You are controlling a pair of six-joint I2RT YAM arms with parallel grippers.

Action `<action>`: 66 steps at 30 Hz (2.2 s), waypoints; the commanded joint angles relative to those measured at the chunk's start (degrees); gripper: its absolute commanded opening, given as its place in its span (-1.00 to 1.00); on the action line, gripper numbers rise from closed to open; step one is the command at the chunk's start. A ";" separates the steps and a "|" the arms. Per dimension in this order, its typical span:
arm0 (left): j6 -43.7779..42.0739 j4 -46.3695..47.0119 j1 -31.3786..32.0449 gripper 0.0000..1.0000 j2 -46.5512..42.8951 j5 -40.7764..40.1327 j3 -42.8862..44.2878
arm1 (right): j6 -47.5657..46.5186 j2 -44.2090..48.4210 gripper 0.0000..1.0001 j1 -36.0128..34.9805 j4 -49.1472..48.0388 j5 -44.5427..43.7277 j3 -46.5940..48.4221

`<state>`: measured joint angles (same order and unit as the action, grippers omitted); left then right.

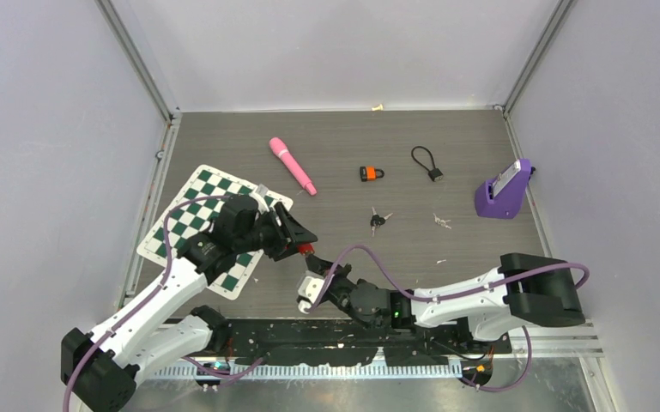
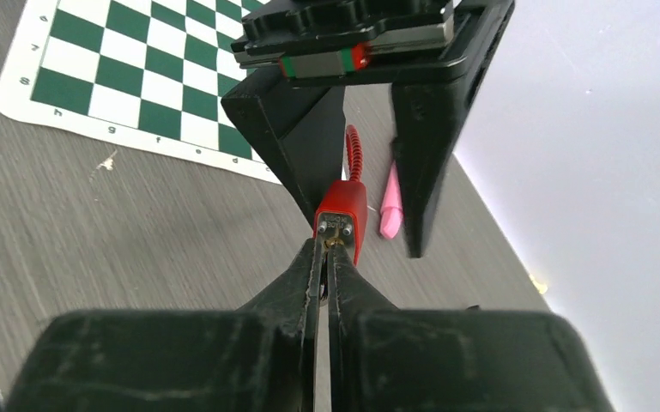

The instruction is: Unlock with the key

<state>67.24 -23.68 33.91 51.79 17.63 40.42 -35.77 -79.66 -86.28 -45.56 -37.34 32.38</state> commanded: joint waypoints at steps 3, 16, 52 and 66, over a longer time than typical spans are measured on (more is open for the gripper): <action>0.03 0.40 0.04 -0.50 -1.13 1.44 0.93 | -7.59 -1.63 -0.90 -1.06 -6.14 -4.00 2.72; 2.85 19.97 0.10 -1.00 -7.68 -2.13 -7.78 | -4.25 -2.64 0.09 -1.56 -0.85 -10.05 6.15; 18.85 75.35 -5.89 -1.00 9.14 5.92 -10.99 | 85.00 14.05 0.03 37.49 -23.67 41.82 -8.85; 17.44 76.19 -4.58 -1.00 9.63 5.89 -10.63 | 85.62 11.30 -0.19 37.46 -25.19 43.20 -6.93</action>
<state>85.34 47.07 28.77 61.54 22.74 27.03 49.15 -67.70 -48.99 -67.51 4.75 22.65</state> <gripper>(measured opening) 0.228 0.422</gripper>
